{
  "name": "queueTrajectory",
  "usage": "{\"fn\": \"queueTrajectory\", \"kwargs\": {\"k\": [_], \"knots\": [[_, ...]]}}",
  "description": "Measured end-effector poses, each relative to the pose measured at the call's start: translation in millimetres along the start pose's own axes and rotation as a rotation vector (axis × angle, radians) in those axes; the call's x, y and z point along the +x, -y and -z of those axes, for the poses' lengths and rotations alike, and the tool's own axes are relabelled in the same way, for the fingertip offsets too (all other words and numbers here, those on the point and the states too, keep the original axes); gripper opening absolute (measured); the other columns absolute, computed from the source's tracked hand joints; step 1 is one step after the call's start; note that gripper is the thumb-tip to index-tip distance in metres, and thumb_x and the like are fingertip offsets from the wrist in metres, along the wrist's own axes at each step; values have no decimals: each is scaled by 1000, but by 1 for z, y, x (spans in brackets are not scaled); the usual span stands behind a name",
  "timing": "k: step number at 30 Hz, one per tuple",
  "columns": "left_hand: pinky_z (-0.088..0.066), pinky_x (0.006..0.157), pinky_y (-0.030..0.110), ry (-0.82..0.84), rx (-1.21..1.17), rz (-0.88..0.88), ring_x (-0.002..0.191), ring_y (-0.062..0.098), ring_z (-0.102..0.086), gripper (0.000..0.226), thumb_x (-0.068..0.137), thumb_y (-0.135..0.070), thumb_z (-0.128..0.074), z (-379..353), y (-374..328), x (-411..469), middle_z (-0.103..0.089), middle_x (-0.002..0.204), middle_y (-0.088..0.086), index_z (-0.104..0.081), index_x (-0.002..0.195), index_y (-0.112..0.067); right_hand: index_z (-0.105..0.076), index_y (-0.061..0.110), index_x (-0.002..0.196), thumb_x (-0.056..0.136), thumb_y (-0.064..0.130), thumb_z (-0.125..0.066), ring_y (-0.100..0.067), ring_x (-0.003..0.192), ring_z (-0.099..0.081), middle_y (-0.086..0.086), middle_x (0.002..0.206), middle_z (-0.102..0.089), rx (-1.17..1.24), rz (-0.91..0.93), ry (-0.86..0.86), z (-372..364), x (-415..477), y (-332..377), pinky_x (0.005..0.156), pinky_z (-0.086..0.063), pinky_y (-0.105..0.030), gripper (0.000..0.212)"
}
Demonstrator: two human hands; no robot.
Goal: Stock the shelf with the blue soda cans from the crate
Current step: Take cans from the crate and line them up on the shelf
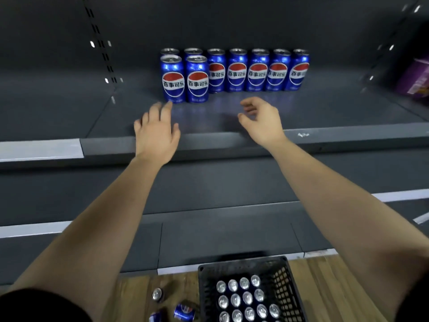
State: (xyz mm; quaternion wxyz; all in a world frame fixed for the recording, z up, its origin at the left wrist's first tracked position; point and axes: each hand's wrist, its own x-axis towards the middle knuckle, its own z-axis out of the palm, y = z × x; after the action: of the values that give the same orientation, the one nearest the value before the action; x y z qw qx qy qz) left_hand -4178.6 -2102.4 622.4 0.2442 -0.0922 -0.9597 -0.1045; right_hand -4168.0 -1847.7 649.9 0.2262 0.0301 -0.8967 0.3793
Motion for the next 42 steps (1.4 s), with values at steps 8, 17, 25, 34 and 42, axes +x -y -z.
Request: {"fn": "queueTrajectory", "kwargs": {"k": [8,17,25,34,42], "knots": [[-29,105,48,10,10,-194,127,35,-41,49,92,-31,-47,-11,-90,-67,-43,143,16,-47,136,-9,-64,10,118,88,16,-61,-16,104,-61,-7,113,-66,-79,60,-23,61,-68,-44,91,-43,-22,31],[-35,95,45,276,47,-175,111,31,-56,50,93,-38,-31,-64,-169,-205,-60,126,10,-58,126,-11,-60,11,125,89,16,-61,-18,107,-60,-8,120,-62,-167,-141,184,110,-194,-153,89,-44,-25,36],[-43,87,44,469,75,-162,96,32,-61,50,90,-39,-32,-137,-211,-323,-66,110,9,-63,117,-11,-59,13,130,88,21,-62,-27,111,-60,-10,123,-62,-245,-412,390,98,-318,-273,93,-47,-33,42],[-46,82,43,598,123,-143,86,32,-63,49,88,-39,-31,-265,-195,-398,-68,97,8,-68,106,-12,-65,15,116,84,20,-65,-28,97,-65,-8,103,-70,-224,-536,551,-2,-404,-385,82,-49,-30,33],[-45,78,40,664,135,-168,82,28,-63,46,88,-41,-30,-449,-173,-490,-68,89,2,-67,103,-18,-59,15,127,86,27,-63,-27,103,-65,-10,117,-67,-255,-584,708,-127,-497,-528,86,-51,-31,43]]}}
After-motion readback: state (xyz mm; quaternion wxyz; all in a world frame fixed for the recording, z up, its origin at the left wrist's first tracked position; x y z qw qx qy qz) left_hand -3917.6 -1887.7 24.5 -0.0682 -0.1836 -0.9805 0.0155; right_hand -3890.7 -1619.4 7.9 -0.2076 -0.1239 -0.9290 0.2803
